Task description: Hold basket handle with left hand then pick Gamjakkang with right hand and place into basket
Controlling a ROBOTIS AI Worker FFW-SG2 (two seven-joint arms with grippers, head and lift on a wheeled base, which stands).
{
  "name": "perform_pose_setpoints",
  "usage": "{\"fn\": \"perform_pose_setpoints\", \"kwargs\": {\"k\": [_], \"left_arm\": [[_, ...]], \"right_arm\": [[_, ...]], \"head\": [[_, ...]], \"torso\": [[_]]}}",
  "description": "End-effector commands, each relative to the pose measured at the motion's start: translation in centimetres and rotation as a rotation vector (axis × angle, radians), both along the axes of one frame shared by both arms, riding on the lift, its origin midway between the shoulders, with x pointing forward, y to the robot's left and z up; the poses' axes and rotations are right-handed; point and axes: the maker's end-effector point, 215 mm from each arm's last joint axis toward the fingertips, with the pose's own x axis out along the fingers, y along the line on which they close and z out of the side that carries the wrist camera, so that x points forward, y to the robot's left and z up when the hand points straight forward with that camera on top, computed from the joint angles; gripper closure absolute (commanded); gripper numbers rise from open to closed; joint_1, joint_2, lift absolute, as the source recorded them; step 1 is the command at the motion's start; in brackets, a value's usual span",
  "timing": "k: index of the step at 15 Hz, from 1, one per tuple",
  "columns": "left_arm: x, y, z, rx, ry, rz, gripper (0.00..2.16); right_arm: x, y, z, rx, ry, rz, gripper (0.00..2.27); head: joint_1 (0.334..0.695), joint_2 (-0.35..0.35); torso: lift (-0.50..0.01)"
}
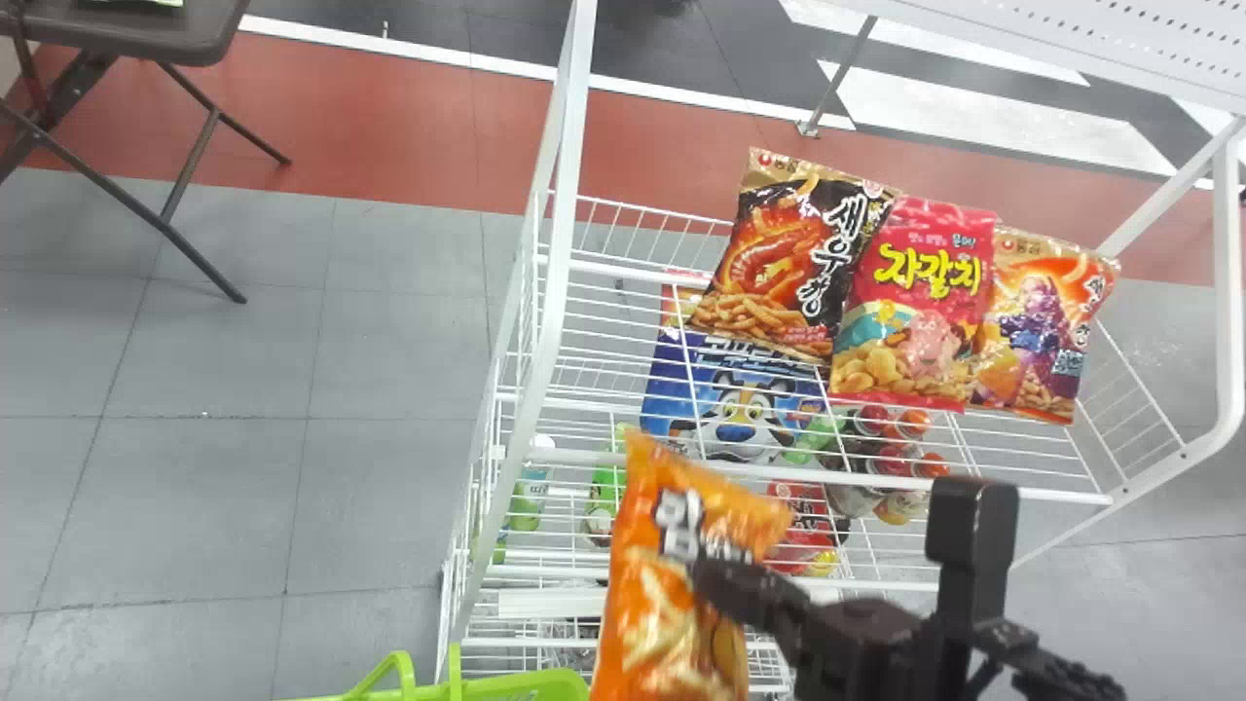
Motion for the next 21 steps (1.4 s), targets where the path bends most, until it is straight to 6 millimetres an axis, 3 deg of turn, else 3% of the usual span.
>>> {"fn": "perform_pose_setpoints", "kwargs": {"k": [1,3,5,8,11,13,15,19,20,21], "left_arm": [[0.2,0.0,0.2,-0.003,-0.018,0.003,2.15],[0.2,0.0,0.3,-0.006,-0.024,0.004,2.15],[0.2,0.0,0.3,-0.006,-0.024,0.004,2.15],[0.2,-0.1,0.4,-0.005,-0.027,0.002,2.15],[0.1,0.0,0.4,-0.001,-0.026,0.001,2.15],[0.0,0.0,0.5,0.000,-0.028,0.000,2.15],[0.0,0.0,0.5,0.000,-0.028,0.000,2.15],[0.0,0.1,0.6,0.002,-0.030,-0.001,2.15],[0.0,0.1,0.6,0.003,-0.032,0.000,2.15],[-0.1,0.1,0.6,0.003,-0.030,0.000,2.15]], "right_arm": [[-4.3,1.0,-2.7,0.036,0.162,0.010,2.24],[-5.5,2.7,-5.6,0.071,0.216,0.030,2.24],[-4.7,4.2,-7.8,0.082,0.193,0.049,2.24],[-4.5,7.9,-9.8,0.100,0.189,0.107,2.24],[-5.8,12.5,-11.5,0.122,0.228,0.185,2.24],[-6.8,14.4,-12.8,0.117,0.256,0.220,2.24],[-7.8,15.6,-14.3,0.107,0.286,0.245,2.24],[-8.5,16.1,-17.8,0.040,0.321,0.278,2.22],[-9.0,16.2,-18.2,0.042,0.351,0.281,1.78],[-10.3,16.0,-18.7,0.038,0.428,0.298,0.66]], "head": [[0.695,-0.350],[0.695,-0.350],[0.695,-0.350],[0.695,-0.350],[0.695,-0.350],[0.695,-0.350],[0.695,-0.350],[0.695,-0.350],[0.695,-0.350],[0.695,-0.350]], "torso": [[-0.018],[-0.018],[-0.018],[-0.018],[-0.018],[-0.018],[-0.018],[-0.018],[-0.018],[-0.018]]}}
